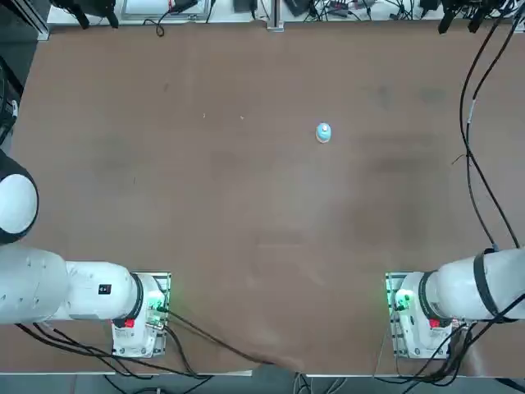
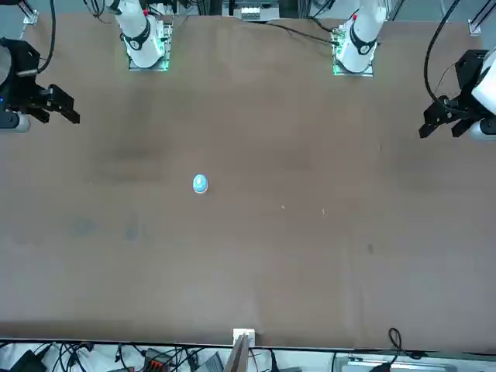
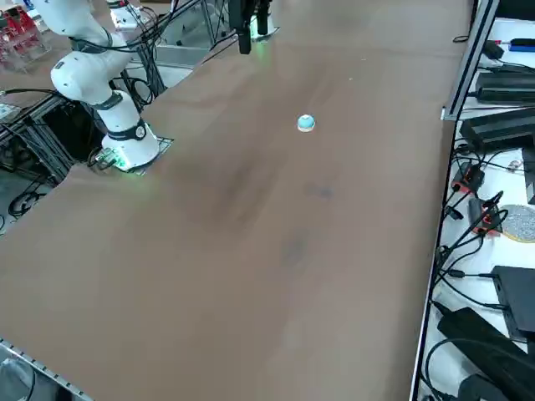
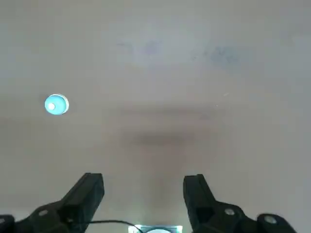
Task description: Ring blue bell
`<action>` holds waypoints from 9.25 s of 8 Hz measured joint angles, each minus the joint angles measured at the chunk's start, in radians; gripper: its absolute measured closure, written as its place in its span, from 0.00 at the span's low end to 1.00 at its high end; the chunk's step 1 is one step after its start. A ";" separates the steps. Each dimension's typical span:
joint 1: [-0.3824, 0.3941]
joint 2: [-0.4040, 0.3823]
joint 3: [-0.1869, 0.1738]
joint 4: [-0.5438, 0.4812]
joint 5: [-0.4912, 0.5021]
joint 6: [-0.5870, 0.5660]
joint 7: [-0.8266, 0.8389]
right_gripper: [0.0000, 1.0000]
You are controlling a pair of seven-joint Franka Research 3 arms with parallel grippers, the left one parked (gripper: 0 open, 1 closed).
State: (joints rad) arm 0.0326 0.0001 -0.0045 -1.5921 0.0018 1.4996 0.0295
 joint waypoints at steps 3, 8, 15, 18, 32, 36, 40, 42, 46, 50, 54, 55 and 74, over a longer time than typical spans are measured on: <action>0.000 0.002 0.000 0.000 0.000 -0.002 0.000 0.00; 0.000 0.008 0.000 0.000 0.000 -0.042 0.000 0.36; 0.016 0.022 0.009 -0.002 0.016 -0.060 0.017 0.99; 0.118 0.096 0.021 -0.013 0.078 -0.045 0.185 0.99; 0.449 0.312 0.025 -0.299 0.129 0.672 0.644 0.99; 0.476 0.394 0.022 -0.325 0.128 0.814 0.676 0.99; 0.477 0.404 0.013 -0.394 0.116 0.924 0.676 0.99; 0.477 0.404 0.013 -0.425 0.115 0.964 0.676 0.99; 0.479 0.404 0.013 -0.426 0.115 0.967 0.676 0.99; 0.481 0.448 0.013 -0.432 0.115 1.036 0.680 0.99; 0.488 0.449 0.012 -0.431 0.113 1.043 0.691 0.99; 0.489 0.449 0.012 -0.429 0.113 1.044 0.700 0.99; -0.013 0.102 -0.024 -0.040 0.056 0.071 0.147 0.91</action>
State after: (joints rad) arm 0.0193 0.1021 -0.0281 -1.6318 0.0578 1.5707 0.1762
